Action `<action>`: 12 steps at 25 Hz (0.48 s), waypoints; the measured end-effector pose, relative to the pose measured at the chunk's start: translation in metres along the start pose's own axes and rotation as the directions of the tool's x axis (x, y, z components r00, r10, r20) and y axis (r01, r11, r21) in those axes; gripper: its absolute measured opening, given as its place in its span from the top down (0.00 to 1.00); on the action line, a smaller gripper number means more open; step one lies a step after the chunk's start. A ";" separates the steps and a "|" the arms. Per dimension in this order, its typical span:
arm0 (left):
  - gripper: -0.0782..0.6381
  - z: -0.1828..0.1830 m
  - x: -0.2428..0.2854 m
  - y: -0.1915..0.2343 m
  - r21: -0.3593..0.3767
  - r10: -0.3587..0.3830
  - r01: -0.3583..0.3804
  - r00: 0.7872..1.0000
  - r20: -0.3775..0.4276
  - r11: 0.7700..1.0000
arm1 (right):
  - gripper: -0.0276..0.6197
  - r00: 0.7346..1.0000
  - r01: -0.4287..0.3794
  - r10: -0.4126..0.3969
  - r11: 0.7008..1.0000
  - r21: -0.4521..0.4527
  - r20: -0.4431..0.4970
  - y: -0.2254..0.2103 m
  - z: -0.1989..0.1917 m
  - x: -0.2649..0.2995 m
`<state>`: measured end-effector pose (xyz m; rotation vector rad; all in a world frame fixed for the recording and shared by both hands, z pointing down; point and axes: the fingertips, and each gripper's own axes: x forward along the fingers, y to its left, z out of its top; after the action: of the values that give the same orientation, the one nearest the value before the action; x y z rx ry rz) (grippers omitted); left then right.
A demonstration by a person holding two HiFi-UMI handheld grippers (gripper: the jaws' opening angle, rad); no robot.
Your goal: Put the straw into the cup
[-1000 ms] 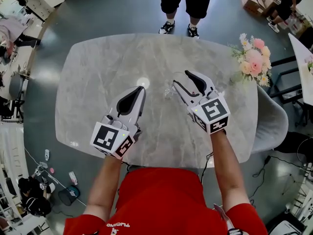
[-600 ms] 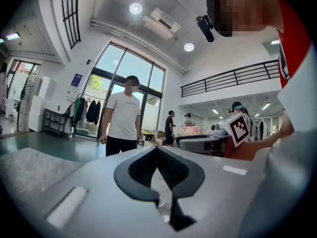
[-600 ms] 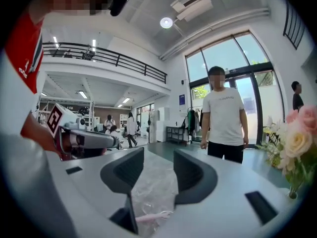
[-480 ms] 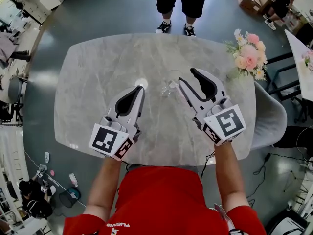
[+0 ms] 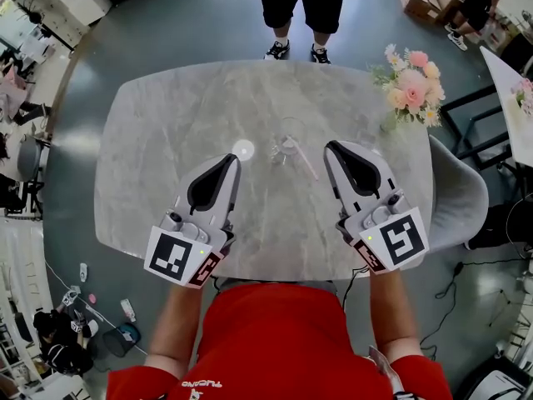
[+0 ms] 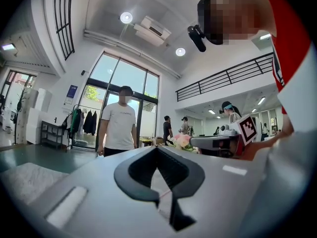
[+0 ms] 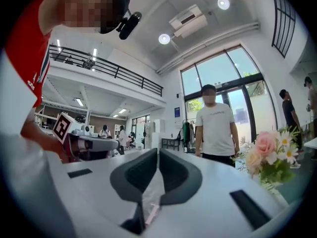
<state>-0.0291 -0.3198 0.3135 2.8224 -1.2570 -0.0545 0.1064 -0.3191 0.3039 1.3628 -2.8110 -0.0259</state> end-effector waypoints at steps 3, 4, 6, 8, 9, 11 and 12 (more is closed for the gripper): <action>0.88 0.007 -0.005 -0.009 0.005 -0.016 0.016 1.000 0.013 1.000 | 0.94 1.000 -0.009 0.009 1.000 0.005 0.006 0.011 0.004 -0.009; 0.88 0.009 -0.006 -0.013 0.004 -0.024 0.024 1.000 0.016 1.000 | 0.95 1.000 -0.013 0.013 1.000 0.009 0.008 0.016 0.005 -0.012; 0.88 0.011 -0.008 -0.022 0.002 -0.044 0.044 0.999 0.023 0.999 | 0.95 1.000 -0.019 0.019 1.000 0.014 0.011 0.023 0.006 -0.017; 0.88 0.011 -0.009 -0.033 0.002 -0.066 0.066 0.997 0.027 0.998 | 0.95 1.000 -0.022 0.022 1.000 0.017 0.012 0.030 0.006 -0.021; 0.88 0.011 -0.009 -0.038 0.003 -0.078 0.078 0.997 0.028 0.997 | 0.95 1.000 -0.022 0.022 1.000 0.020 0.012 0.033 0.006 -0.024; 0.88 0.011 -0.010 -0.047 0.006 -0.099 0.099 0.995 0.028 0.995 | 0.95 1.000 -0.021 0.021 0.999 0.030 0.012 0.038 0.005 -0.028; 0.88 0.011 -0.010 -0.050 0.007 -0.109 0.109 0.994 0.028 0.994 | 0.95 1.000 -0.021 0.021 0.999 0.037 0.011 0.040 0.005 -0.030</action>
<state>0.0007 -0.2792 0.2998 2.9030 -1.1082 -0.0959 0.0934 -0.2704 0.3000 1.3441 -2.8481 0.0191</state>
